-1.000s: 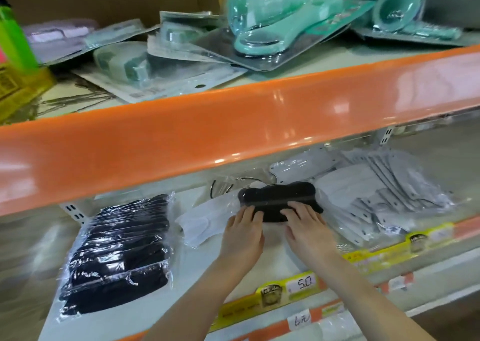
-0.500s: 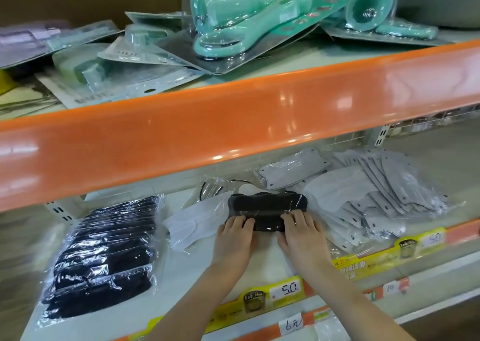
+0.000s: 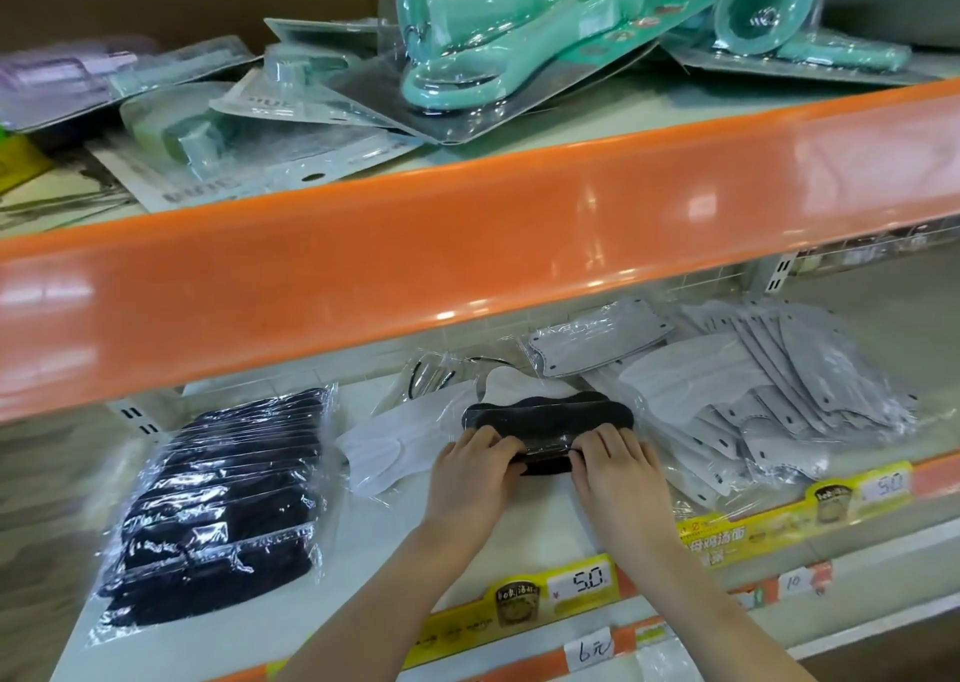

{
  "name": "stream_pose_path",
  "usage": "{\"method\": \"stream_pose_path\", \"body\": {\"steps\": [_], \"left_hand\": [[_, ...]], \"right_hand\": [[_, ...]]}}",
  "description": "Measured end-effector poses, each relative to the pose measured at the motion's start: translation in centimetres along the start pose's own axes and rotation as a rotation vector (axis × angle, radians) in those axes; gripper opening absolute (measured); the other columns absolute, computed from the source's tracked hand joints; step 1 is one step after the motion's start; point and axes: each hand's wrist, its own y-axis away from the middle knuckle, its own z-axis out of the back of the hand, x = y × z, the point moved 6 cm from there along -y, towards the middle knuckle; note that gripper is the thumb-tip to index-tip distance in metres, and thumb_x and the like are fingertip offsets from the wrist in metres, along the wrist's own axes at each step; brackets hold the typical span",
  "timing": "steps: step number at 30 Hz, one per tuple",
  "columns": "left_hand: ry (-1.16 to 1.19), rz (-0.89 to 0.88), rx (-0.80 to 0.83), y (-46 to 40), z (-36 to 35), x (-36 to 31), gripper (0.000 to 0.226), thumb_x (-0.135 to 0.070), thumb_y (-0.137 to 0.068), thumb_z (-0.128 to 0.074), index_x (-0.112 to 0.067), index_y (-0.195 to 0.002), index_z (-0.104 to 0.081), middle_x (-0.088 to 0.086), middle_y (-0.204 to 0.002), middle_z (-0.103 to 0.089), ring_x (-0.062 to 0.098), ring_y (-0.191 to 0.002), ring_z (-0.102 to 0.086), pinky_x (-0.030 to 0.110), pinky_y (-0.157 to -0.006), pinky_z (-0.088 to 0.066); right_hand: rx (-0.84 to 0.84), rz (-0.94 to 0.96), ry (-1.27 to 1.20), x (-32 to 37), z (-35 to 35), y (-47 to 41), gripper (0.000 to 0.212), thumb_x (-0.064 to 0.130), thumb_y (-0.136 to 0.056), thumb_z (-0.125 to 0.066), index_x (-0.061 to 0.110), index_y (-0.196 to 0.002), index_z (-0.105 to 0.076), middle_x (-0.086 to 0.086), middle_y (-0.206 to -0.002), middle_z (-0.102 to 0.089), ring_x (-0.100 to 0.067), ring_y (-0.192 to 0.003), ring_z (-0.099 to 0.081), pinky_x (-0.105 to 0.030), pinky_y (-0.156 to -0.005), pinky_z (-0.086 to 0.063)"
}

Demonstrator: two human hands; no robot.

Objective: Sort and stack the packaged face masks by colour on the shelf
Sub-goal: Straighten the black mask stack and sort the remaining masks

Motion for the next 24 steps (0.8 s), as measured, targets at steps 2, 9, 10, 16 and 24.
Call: {"method": "stream_pose_path", "body": {"steps": [2,9,10,16,24], "left_hand": [[-0.002,-0.023,-0.027,-0.4,0.8,-0.3,0.012,-0.025,-0.089,-0.064,-0.024,-0.099,-0.070,-0.004,-0.091,-0.064,0.021,-0.090,-0.061,0.033,-0.068,-0.045],[-0.044,-0.141,-0.212,-0.9,2.9,-0.5,0.023,-0.008,-0.062,-0.085,-0.019,-0.075,-0.070,-0.005,-0.071,-0.064,0.019,-0.065,-0.062,0.029,-0.050,-0.050],[-0.049,-0.149,-0.228,-0.7,3.2,-0.4,0.023,-0.008,-0.062,-0.085,-0.019,-0.075,-0.070,-0.005,-0.071,-0.065,0.019,-0.066,-0.062,0.029,-0.050,-0.050],[-0.107,-0.142,-0.248,0.5,4.0,1.0,0.004,-0.025,-0.071,-0.069,-0.024,-0.072,-0.072,-0.007,-0.064,-0.061,0.020,-0.056,-0.060,0.026,-0.046,-0.045],[-0.160,-0.141,-0.502,2.9,8.7,4.4,0.019,-0.020,-0.085,-0.056,-0.016,-0.074,-0.071,-0.003,-0.069,-0.062,0.019,-0.063,-0.060,0.027,-0.047,-0.048]], "right_hand": [[-0.009,0.002,-0.027,0.0,0.3,-0.1,0.018,0.024,-0.088,-0.051,0.013,-0.078,-0.061,-0.002,-0.078,-0.055,-0.023,-0.070,-0.055,-0.035,-0.065,-0.045],[-0.018,-0.010,-0.099,-0.2,0.2,-0.2,0.010,0.008,-0.078,-0.070,0.015,-0.081,-0.064,0.001,-0.079,-0.058,-0.023,-0.071,-0.059,-0.033,-0.061,-0.043],[-0.037,-0.013,-0.120,-0.2,0.4,-0.3,0.004,0.011,-0.082,-0.063,0.015,-0.080,-0.064,0.001,-0.078,-0.058,-0.024,-0.070,-0.060,-0.034,-0.060,-0.044],[-0.101,-0.044,-0.234,0.6,1.4,-1.0,0.013,0.014,-0.084,-0.053,0.012,-0.080,-0.065,-0.002,-0.078,-0.061,-0.025,-0.074,-0.056,-0.036,-0.065,-0.049],[-0.103,0.030,-0.223,5.3,2.2,-3.8,0.018,0.018,-0.081,-0.049,0.013,-0.087,-0.065,-0.005,-0.088,-0.061,-0.027,-0.080,-0.057,-0.037,-0.066,-0.047]]}}
